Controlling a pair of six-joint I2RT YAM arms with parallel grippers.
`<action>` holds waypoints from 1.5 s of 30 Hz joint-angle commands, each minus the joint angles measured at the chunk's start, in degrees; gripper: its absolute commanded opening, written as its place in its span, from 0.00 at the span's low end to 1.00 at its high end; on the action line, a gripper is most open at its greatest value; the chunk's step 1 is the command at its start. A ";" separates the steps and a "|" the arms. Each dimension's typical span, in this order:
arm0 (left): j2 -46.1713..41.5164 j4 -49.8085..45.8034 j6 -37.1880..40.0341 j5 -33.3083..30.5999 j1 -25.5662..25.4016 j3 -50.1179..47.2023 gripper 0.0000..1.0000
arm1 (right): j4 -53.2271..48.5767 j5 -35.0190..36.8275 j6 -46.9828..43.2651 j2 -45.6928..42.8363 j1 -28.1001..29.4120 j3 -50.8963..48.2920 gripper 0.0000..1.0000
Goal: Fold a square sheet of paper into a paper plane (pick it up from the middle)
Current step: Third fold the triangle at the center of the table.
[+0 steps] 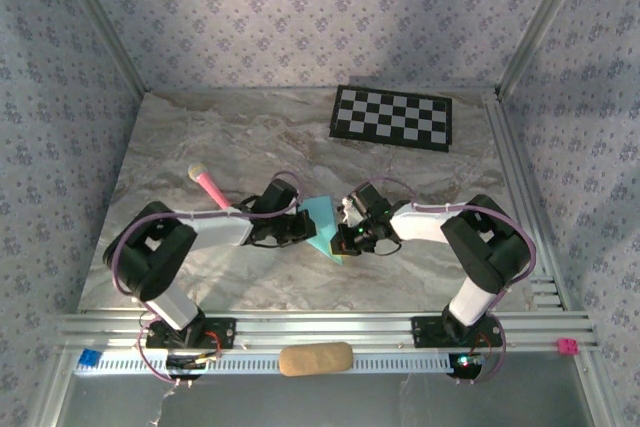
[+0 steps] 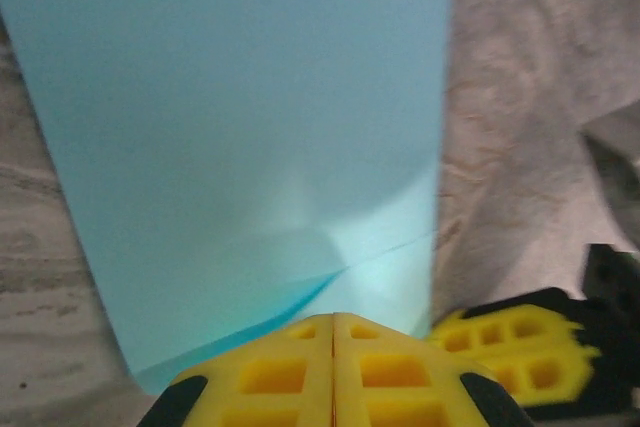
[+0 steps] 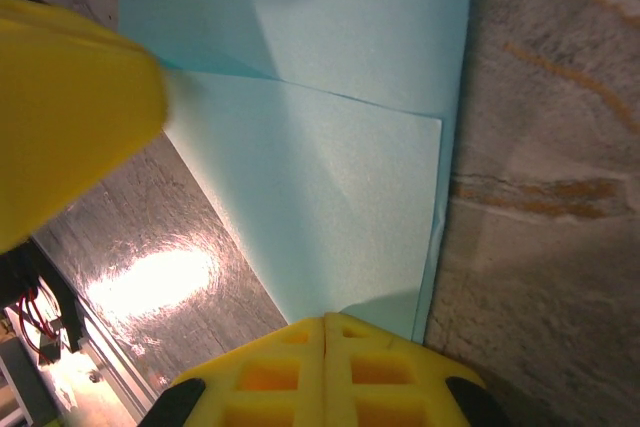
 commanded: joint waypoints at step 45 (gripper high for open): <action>4.52 -2.54 4.40 -4.67 0.34 -0.45 0.04 | -1.73 -4.49 -5.38 -9.31 -2.80 -9.61 0.09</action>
